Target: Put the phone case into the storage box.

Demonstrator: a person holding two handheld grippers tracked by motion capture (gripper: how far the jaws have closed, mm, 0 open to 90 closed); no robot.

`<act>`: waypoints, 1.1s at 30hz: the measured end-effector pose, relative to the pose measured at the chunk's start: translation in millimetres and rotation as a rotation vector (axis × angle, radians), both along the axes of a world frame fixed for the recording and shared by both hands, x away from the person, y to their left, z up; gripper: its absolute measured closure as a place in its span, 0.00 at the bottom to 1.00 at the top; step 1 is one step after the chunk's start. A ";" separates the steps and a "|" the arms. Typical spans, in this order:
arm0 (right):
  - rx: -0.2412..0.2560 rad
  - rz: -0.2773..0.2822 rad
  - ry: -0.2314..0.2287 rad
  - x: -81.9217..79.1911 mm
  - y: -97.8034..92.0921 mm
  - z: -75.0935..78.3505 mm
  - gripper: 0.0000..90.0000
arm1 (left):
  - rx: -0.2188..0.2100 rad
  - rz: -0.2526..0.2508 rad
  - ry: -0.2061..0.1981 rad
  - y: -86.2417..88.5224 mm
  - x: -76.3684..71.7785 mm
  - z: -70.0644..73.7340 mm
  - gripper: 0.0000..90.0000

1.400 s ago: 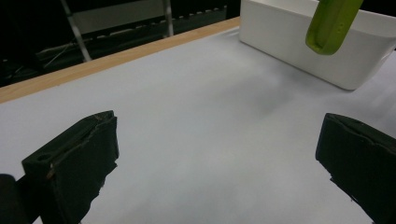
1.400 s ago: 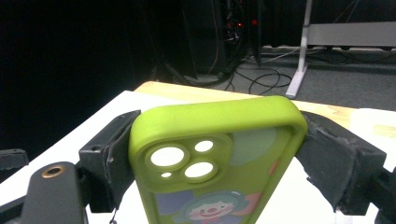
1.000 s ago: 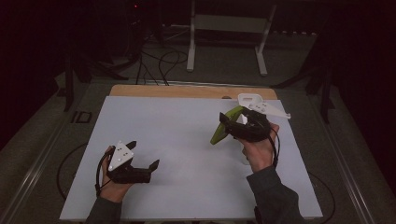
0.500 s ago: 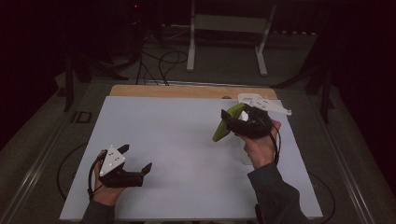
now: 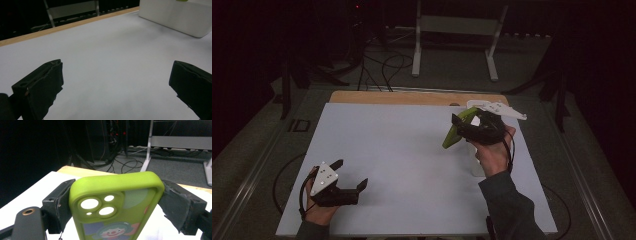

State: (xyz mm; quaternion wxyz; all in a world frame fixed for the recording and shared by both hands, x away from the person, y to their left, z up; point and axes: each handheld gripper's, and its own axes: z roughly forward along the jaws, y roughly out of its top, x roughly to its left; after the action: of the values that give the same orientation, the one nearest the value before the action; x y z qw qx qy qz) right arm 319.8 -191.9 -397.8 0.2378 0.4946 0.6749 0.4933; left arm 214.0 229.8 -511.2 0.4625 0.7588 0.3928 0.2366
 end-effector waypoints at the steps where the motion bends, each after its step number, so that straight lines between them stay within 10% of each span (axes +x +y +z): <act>1: -0.001 -0.002 0.001 0.4 -0.4 0.6 0.19 | -0.003 0.003 -0.001 0.5 -0.3 -0.4 0.00; 33: -0.038 -0.080 -0.007 16.4 -20.2 14.3 0.19 | -0.004 0.023 -0.004 8.1 -7.3 -6.1 0.00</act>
State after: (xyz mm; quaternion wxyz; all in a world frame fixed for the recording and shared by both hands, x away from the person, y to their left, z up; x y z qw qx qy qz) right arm 336.2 -212.1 -383.5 0.2691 0.5151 0.6627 0.4724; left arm 206.7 238.0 -517.3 0.4620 0.7529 0.4010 0.2429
